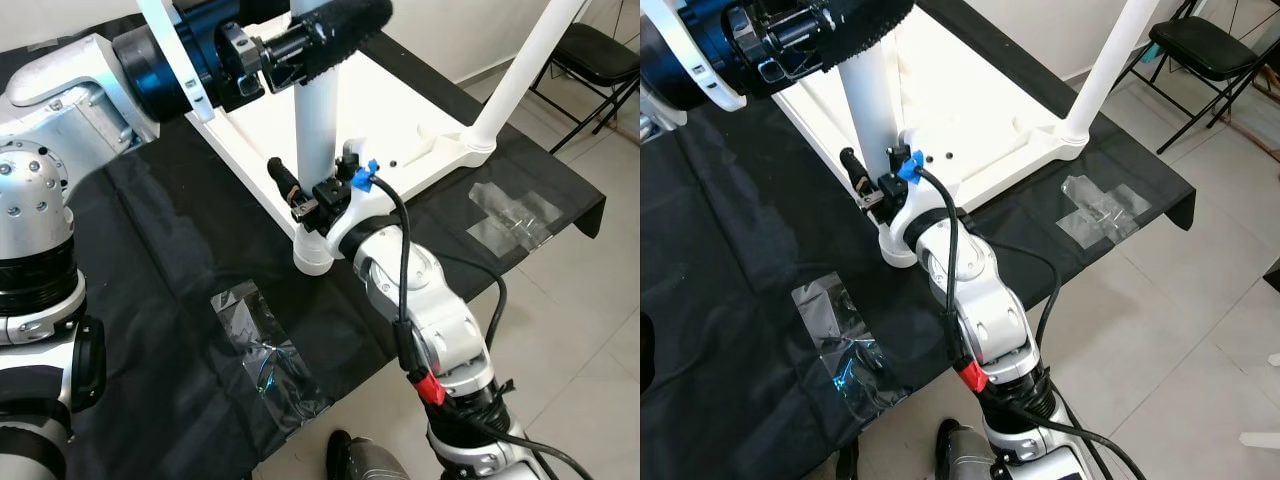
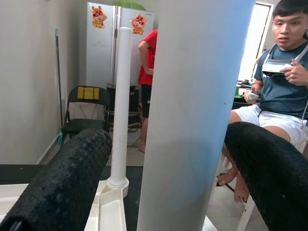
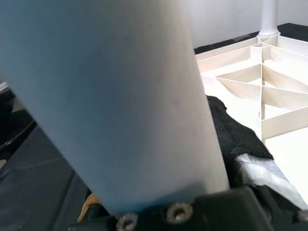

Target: Building children table

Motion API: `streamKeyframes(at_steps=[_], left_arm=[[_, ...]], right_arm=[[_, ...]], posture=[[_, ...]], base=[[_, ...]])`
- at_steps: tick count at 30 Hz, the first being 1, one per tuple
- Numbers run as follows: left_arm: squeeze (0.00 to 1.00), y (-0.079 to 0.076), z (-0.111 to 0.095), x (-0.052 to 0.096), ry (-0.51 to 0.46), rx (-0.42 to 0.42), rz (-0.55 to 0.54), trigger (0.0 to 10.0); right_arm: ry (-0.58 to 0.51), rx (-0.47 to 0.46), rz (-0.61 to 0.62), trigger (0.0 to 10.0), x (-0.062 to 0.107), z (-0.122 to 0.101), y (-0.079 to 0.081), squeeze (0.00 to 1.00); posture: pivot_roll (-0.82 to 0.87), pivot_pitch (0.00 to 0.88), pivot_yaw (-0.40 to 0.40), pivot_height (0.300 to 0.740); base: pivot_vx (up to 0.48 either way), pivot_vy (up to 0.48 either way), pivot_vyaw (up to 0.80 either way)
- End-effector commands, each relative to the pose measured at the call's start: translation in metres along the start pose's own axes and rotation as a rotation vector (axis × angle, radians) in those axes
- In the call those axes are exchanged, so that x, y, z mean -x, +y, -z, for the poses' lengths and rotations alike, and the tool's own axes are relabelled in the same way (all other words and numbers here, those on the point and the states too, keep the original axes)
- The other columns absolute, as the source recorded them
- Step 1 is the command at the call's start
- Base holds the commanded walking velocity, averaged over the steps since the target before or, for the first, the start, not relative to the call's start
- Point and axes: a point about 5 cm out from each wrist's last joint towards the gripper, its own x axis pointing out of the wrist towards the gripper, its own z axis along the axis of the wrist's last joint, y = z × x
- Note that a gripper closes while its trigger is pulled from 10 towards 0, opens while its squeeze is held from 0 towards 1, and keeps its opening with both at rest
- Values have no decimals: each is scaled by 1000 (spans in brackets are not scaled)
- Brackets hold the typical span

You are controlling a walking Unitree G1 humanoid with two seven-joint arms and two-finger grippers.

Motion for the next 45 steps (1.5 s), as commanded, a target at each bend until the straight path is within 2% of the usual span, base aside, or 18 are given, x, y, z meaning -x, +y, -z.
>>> streamKeyframes(at_steps=[1, 8, 22, 25, 28, 45], left_arm=[[0, -7, -2, 2, 18, -23, 34, 10000], [0, -7, 0, -1, 39, -21, 31, 10000], [0, -3, 0, 0, 65, -22, 24, 10000], [0, -3, 0, 0, 74, -24, 25, 10000], [0, -3, 0, 0, 78, -24, 28, 10000], [0, -4, 3, -2, 82, -35, 46, 10000]], right_arm=[[161, -35, -17, 10000, 4, 34, 6, 0], [117, -51, 29, 10000, 6, 34, 4, 0], [105, -101, 58, 10000, 6, 37, 5, 0], [109, -161, 79, 10000, 5, 39, 4, 0], [108, -176, 86, 10000, 5, 39, 4, 0], [106, -177, 81, 10000, 4, 38, 4, 0]], posture=[[7, 225, -69, 740], [9, 225, -55, 740], [17, 224, -35, 740], [20, 223, -30, 740], [21, 222, -26, 740], [21, 221, -27, 740]], base=[[0, 0, 0], [0, 0, 0], [0, 0, 0], [0, 0, 0], [0, 0, 0], [0, 0, 0]])
